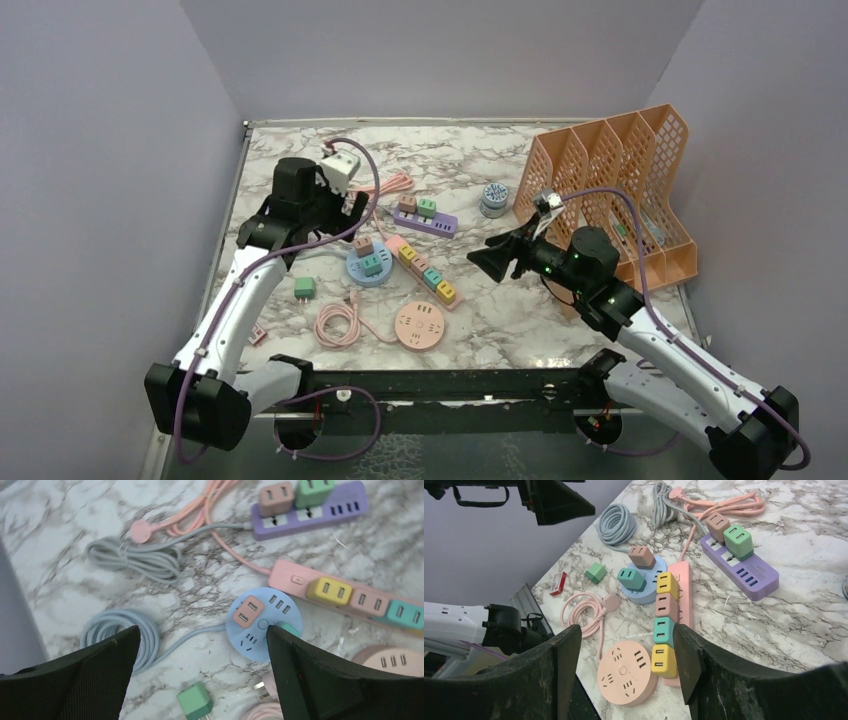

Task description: Insert the plug

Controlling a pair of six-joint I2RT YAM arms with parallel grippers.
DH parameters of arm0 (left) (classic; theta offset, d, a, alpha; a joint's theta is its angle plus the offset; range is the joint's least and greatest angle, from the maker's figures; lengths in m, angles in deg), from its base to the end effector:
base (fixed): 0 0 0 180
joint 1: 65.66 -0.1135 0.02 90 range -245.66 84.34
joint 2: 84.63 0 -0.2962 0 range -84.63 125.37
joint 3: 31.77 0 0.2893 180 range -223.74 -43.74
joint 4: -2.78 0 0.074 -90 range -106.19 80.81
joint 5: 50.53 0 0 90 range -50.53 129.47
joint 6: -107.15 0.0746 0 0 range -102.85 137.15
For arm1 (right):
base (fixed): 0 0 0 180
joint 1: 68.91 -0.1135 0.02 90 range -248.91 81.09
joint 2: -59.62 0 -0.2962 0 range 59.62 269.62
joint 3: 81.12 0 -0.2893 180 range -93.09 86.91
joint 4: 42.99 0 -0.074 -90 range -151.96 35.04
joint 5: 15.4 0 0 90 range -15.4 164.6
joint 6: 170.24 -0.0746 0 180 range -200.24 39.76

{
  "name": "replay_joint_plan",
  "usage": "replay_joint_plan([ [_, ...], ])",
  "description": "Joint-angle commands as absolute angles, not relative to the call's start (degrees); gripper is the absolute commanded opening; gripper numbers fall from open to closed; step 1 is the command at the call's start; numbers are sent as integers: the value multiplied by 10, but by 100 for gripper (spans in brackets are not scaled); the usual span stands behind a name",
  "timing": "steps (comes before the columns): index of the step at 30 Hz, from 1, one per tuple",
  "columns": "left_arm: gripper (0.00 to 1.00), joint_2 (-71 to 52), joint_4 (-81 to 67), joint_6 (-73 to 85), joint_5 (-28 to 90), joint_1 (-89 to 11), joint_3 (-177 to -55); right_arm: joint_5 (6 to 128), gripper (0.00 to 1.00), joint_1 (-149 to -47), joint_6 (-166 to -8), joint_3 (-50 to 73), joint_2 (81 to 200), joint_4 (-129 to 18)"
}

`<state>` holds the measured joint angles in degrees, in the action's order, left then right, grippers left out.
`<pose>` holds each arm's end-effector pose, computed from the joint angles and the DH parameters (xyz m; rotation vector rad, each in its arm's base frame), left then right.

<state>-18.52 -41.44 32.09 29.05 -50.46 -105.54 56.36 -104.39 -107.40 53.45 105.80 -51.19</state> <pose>0.2909 -0.0930 0.3351 0.6700 2.0998 -0.2033 0.1878 0.1625 0.3009 -0.3825 1.8037 1.0622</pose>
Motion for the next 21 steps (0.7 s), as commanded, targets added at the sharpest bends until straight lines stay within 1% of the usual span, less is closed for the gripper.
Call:
replay_joint_plan([
  [1, 99, -211, -406, 105, 504, -521, -1042, 582, 67, -1042, -1073, 534, 1059, -518],
  [4, 99, -216, -448, 53, 526, -524, -1022, 586, 67, -1042, -1076, 535, 1065, -519],
  [8, 99, -249, -451, -11, 546, -534, -933, 589, 67, -1042, -1085, 543, 1075, -510],
  [12, 99, -269, -439, -71, 567, -549, -882, 598, 67, -1042, -1088, 551, 1088, -504],
  [18, 99, -232, -435, -146, 571, -602, -845, 617, 67, -1042, -1088, 560, 1110, -496],
  [21, 94, -214, -415, -176, 554, -631, -816, 623, 67, -1042, -1089, 561, 1124, -494],
])
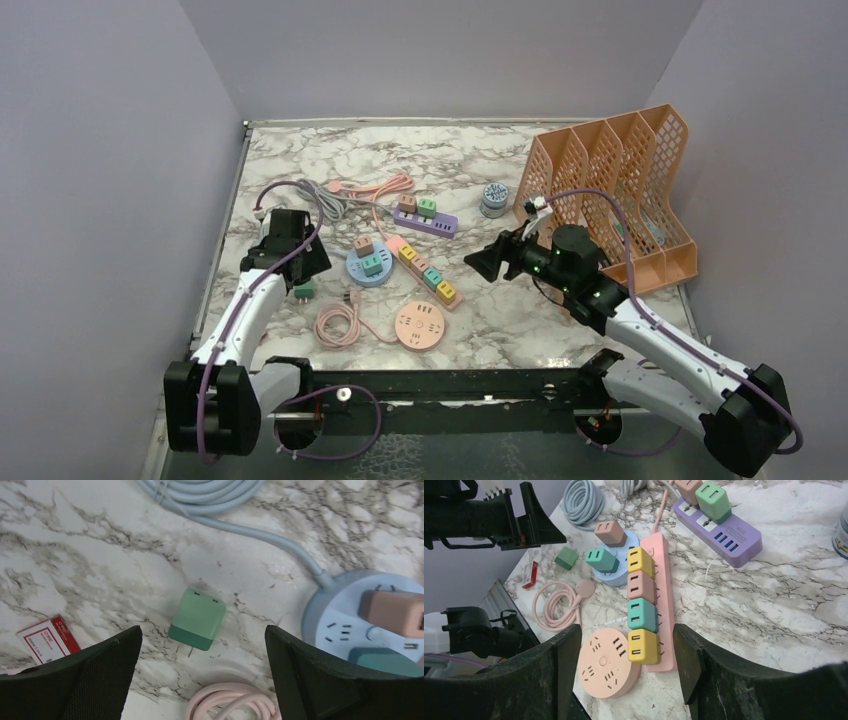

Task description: Insert the plug

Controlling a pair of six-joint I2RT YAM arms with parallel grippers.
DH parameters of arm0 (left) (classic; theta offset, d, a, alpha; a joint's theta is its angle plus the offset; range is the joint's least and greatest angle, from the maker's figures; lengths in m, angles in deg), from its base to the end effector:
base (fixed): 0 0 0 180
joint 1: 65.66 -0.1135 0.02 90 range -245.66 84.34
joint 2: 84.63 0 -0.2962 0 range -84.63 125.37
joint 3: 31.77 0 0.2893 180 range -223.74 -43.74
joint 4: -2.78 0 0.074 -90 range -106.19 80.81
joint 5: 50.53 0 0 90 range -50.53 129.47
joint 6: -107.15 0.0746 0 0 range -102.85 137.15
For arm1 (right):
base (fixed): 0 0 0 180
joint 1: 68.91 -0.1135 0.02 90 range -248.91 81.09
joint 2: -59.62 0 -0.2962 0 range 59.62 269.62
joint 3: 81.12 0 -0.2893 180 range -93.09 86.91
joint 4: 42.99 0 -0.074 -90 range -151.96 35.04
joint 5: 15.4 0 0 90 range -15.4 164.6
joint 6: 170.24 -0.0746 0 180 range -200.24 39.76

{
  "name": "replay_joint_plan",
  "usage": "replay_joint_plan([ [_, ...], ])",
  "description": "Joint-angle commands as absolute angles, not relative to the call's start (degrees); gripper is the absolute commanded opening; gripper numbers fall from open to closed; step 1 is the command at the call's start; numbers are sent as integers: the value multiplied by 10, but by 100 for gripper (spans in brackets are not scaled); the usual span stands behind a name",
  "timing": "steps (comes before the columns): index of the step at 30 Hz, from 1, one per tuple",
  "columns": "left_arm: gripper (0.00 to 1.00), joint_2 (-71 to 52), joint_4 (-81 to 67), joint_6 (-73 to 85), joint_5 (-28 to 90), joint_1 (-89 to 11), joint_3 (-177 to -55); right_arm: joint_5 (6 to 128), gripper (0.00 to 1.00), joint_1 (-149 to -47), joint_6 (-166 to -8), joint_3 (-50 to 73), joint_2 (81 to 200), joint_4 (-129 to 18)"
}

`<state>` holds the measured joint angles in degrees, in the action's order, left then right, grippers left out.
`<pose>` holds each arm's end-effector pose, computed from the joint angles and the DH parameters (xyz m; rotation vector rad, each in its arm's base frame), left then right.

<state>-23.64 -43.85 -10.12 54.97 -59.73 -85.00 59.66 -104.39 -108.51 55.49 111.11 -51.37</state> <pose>0.2487 -0.0058 0.2149 -0.5637 2.4083 0.0956 0.2022 0.1678 0.2631 -0.3156 1.9491 0.9940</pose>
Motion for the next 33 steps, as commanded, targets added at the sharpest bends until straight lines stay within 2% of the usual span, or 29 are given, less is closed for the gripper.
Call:
replay_joint_plan([
  [1, 92, -206, -407, -180, 550, -636, -808, 624, 67, -1042, -1090, 562, 1127, -493],
  [5, 85, -175, -381, -183, 509, -653, -801, 623, 67, -1042, -1092, 568, 1139, -489],
  [9, 82, -151, -370, -177, 450, -657, -814, 621, 67, -1042, -1092, 568, 1151, -481],
  [19, 65, -104, -357, -150, 487, -659, -824, 623, 66, -1042, -1092, 570, 1152, -476],
  [28, 68, -99, -357, -174, 459, -658, -808, 617, 65, -1042, -1105, 572, 1139, -474],
  [33, 56, -103, -354, -196, 473, -658, -800, 612, 64, -1042, -1112, 578, 1127, -470],
])
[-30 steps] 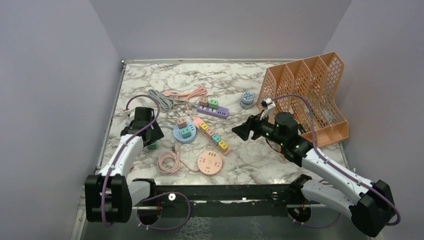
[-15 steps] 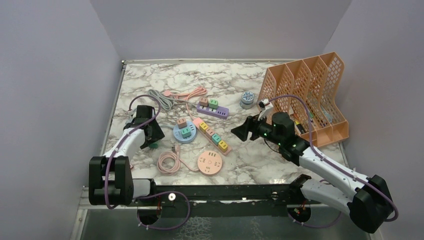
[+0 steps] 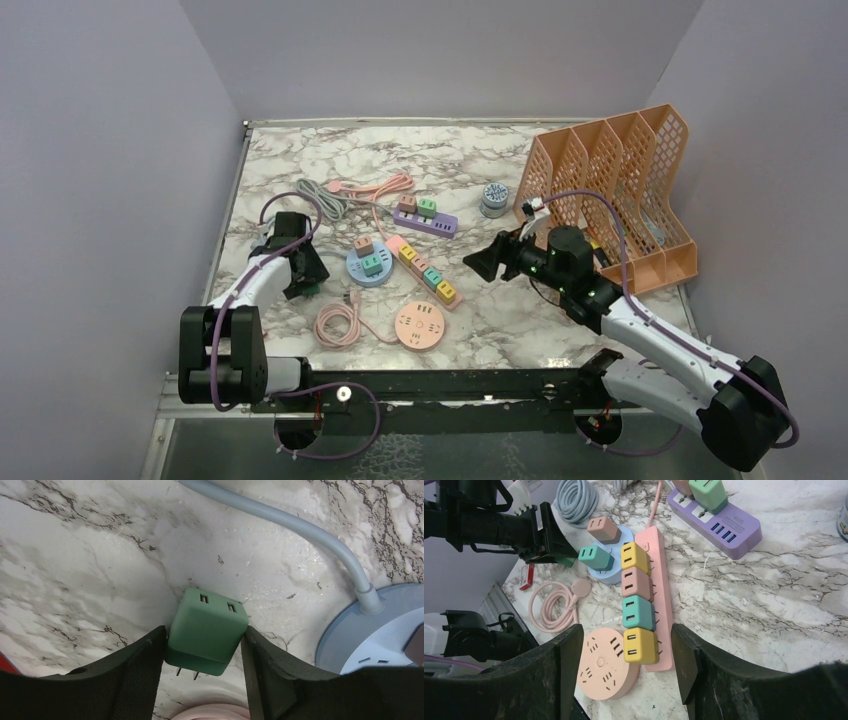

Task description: Insert the plug

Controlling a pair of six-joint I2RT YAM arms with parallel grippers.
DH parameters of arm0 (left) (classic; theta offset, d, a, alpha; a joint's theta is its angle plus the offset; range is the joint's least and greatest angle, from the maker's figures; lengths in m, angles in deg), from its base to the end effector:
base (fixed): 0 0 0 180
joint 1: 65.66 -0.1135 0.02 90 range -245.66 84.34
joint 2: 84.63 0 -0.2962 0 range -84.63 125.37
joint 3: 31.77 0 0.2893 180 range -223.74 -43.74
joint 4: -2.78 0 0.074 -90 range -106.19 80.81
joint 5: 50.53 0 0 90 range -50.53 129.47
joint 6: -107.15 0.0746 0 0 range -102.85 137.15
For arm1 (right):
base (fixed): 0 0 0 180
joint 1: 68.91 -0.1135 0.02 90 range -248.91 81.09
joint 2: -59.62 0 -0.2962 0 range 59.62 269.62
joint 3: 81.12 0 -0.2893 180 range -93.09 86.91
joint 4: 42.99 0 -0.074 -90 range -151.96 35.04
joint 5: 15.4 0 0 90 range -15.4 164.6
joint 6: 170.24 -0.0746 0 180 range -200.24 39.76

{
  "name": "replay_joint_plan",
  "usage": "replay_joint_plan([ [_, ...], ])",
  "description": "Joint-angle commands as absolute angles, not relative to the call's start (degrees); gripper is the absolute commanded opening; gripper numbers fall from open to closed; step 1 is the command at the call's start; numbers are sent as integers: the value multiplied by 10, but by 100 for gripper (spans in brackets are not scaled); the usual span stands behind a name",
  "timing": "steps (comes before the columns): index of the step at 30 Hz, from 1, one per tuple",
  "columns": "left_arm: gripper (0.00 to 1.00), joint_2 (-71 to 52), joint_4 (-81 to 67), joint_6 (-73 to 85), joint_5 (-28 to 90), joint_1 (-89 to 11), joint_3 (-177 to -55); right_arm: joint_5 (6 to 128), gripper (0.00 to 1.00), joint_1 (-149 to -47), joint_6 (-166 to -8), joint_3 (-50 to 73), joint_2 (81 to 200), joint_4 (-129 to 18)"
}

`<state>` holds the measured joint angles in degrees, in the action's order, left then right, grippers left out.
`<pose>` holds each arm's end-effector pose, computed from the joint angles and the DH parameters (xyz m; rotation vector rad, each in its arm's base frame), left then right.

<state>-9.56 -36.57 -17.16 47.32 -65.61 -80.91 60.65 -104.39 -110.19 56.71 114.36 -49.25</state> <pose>0.2657 0.0100 0.1389 -0.8309 2.5587 0.0022 0.2094 0.1713 0.2451 -0.2729 2.0009 0.9850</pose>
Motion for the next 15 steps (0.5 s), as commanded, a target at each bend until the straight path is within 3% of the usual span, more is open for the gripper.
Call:
replay_joint_plan([
  [1, 53, -105, -352, -201, 479, -658, -800, 613, 64, -1042, -1113, 579, 1125, -470],
  [4, 45, -114, -350, -211, 492, -658, -800, 615, 64, -1042, -1113, 580, 1120, -472],
  [15, 36, -217, -337, -215, 463, -640, -810, 604, 64, -1042, -1112, 565, 1125, -484],
])
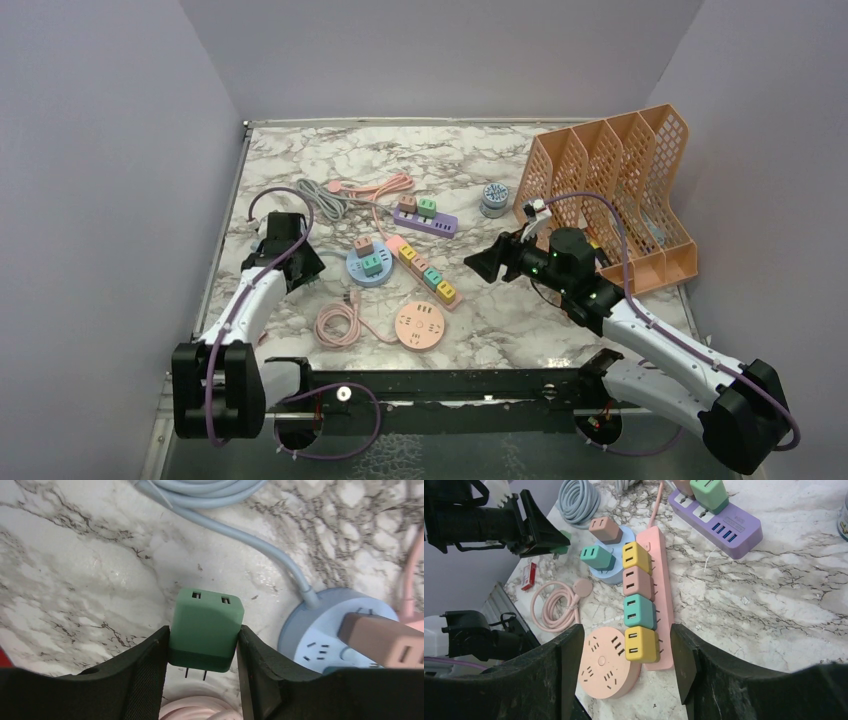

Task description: Insert the plug

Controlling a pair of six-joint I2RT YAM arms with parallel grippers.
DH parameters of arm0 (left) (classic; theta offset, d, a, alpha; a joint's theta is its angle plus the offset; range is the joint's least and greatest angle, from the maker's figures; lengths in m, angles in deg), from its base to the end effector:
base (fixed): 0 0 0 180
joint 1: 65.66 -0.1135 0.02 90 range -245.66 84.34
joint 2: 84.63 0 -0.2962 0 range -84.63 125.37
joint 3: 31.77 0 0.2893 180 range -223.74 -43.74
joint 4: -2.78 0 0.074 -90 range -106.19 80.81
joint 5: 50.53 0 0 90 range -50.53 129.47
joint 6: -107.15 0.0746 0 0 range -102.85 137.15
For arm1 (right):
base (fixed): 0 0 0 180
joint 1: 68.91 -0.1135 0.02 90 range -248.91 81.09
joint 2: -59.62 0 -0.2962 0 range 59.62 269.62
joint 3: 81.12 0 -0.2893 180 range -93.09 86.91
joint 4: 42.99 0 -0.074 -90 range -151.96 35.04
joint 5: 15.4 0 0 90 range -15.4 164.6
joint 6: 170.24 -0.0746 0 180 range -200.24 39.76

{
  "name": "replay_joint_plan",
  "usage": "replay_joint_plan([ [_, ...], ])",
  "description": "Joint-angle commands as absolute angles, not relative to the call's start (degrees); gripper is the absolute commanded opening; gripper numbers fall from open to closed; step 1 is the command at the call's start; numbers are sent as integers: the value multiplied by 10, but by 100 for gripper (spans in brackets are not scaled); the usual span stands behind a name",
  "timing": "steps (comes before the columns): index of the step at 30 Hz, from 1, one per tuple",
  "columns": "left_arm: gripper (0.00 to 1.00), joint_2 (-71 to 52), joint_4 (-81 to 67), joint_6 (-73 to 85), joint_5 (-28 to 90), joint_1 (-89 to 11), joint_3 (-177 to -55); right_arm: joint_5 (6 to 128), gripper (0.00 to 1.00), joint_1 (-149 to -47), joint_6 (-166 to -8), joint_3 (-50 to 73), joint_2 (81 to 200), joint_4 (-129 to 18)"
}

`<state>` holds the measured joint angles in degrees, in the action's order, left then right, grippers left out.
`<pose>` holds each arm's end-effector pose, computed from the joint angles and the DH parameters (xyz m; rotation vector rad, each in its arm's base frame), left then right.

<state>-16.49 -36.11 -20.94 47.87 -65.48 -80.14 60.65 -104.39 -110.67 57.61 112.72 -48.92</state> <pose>0.2589 0.0101 0.1643 -0.8876 2.4208 -0.0582 0.2051 0.1683 0.2464 -0.2656 1.9839 0.9961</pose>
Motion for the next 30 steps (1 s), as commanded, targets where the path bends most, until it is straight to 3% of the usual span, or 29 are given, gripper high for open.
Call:
replay_joint_plan([
  [1, 36, -231, -331, -210, 461, -626, -815, 602, 63, -1042, -1114, 559, 1127, -489],
  [6, 35, -273, -306, -163, 483, -541, -866, 587, 62, -1042, -1127, 509, 1140, -553],
  [11, 35, -258, -223, -88, 350, -469, -902, 569, 59, -1042, -1150, 466, 1150, -611],
  [17, 35, -243, -101, -45, 281, -350, -899, 567, 57, -1042, -1163, 413, 1151, -700],
  [30, 39, -166, 73, 138, 295, -111, -850, 463, 58, -1042, -1119, 357, 1180, -762],
])
